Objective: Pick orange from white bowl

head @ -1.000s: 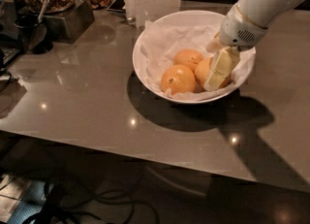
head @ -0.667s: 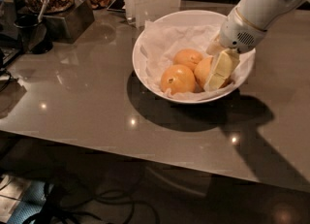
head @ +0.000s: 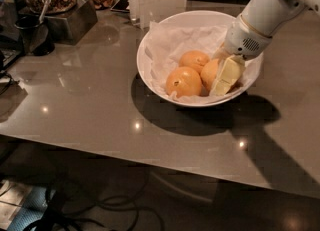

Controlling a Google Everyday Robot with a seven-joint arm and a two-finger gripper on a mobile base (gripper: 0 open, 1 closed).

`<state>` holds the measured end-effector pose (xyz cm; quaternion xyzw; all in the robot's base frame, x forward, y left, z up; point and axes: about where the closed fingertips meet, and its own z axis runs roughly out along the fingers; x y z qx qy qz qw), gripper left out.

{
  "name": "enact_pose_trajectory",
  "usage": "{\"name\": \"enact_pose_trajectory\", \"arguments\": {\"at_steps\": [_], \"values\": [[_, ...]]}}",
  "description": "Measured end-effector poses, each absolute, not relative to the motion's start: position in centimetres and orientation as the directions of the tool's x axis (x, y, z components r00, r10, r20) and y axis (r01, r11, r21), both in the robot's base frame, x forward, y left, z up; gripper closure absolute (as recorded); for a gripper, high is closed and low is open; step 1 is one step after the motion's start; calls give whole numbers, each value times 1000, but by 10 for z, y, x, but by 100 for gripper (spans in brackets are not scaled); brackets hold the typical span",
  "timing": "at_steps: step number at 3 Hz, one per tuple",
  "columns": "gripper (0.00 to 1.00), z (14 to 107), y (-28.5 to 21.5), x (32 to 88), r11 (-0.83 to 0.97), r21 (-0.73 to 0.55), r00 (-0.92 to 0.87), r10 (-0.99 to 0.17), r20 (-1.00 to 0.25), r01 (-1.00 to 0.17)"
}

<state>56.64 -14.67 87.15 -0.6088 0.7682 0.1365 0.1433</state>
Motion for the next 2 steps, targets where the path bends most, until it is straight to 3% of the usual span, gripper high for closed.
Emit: {"name": "enact_pose_trajectory", "arguments": {"at_steps": [1, 2], "values": [[18, 866, -147, 566, 221, 53, -224, -896, -384, -974], [37, 863, -147, 566, 219, 60, -225, -895, -384, -974]]}}
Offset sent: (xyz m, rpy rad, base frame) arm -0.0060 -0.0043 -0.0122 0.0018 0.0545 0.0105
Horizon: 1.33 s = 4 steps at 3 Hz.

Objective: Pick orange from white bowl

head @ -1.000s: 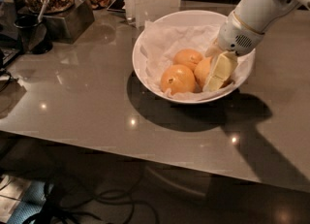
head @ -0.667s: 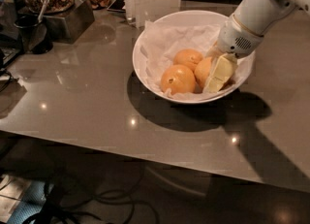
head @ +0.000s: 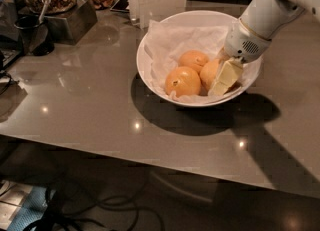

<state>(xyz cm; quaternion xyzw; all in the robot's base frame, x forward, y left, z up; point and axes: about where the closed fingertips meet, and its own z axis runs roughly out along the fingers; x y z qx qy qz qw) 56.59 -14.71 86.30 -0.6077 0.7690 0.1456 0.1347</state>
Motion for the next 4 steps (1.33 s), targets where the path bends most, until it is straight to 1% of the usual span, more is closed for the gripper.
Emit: {"name": "enact_pose_trajectory", "arguments": {"at_steps": [2, 3, 4], "values": [[83, 868, -155, 567, 243, 41, -239, -886, -398, -969], [100, 868, -155, 567, 243, 41, -239, -886, -398, -969], [100, 873, -153, 566, 240, 23, -227, -879, -419, -971]]}}
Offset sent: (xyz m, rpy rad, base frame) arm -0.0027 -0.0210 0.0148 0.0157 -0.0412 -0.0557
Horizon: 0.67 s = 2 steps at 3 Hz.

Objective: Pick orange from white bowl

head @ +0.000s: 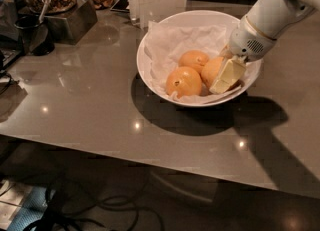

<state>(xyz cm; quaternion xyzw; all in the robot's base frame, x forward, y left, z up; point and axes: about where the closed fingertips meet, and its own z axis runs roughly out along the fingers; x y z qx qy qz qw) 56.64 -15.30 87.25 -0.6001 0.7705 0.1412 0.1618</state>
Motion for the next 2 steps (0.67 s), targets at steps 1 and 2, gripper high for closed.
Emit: {"name": "enact_pose_trajectory", "arguments": {"at_steps": [1, 2], "values": [[100, 903, -156, 555, 225, -47, -167, -835, -524, -973], [100, 932, -167, 536, 181, -93, -73, -739, -669, -979]]}}
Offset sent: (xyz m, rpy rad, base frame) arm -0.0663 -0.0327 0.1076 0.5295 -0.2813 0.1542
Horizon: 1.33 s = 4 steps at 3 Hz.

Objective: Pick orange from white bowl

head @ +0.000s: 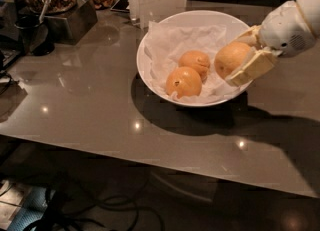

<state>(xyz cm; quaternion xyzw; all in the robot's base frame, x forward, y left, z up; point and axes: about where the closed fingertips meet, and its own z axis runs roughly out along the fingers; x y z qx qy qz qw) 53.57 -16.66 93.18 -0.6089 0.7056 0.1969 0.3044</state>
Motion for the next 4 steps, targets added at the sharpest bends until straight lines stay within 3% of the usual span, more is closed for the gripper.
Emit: {"name": "enact_pose_trajectory", "arguments": {"at_steps": [2, 3, 4], "values": [[100, 955, -179, 478, 56, -101, 59, -498, -865, -993], [100, 953, -212, 436, 113, -69, 16, -411, -911, -991], [100, 953, -212, 436, 113, -69, 16, -411, -911, -991]]}}
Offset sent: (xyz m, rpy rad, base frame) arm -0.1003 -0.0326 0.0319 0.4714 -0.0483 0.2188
